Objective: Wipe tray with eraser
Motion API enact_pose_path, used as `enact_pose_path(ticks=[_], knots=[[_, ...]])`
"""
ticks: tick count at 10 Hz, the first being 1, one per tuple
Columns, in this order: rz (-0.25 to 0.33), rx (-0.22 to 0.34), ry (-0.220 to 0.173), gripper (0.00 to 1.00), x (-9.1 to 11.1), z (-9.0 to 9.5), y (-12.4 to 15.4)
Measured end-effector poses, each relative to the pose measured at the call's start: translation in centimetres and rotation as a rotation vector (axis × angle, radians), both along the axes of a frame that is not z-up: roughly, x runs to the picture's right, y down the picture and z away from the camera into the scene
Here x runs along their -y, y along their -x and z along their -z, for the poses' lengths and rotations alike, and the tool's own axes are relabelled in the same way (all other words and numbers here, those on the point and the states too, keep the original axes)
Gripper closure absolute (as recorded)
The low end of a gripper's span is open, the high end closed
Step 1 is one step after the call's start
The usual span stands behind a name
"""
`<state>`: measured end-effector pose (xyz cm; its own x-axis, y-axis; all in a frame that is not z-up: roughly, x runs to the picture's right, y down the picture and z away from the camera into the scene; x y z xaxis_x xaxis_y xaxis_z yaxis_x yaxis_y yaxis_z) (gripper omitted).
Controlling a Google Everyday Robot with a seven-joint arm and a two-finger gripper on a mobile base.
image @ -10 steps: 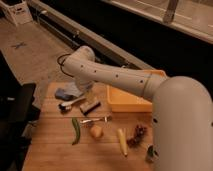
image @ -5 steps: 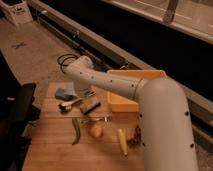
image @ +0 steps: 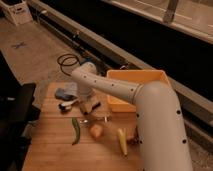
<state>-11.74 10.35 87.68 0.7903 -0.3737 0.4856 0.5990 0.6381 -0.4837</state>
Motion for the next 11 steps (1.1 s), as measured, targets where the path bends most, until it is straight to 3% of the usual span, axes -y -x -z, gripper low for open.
enact_pose_path(ticks=[4,9,11], knots=[[-0.028,0.007,-0.005,0.38,-0.5,-1.2,-0.7],[-0.048,0.055,-0.014,0.87,-0.6,-1.3,-0.5],[-0.051,0.067,-0.010,0.99,-1.2,-1.4,-0.1]])
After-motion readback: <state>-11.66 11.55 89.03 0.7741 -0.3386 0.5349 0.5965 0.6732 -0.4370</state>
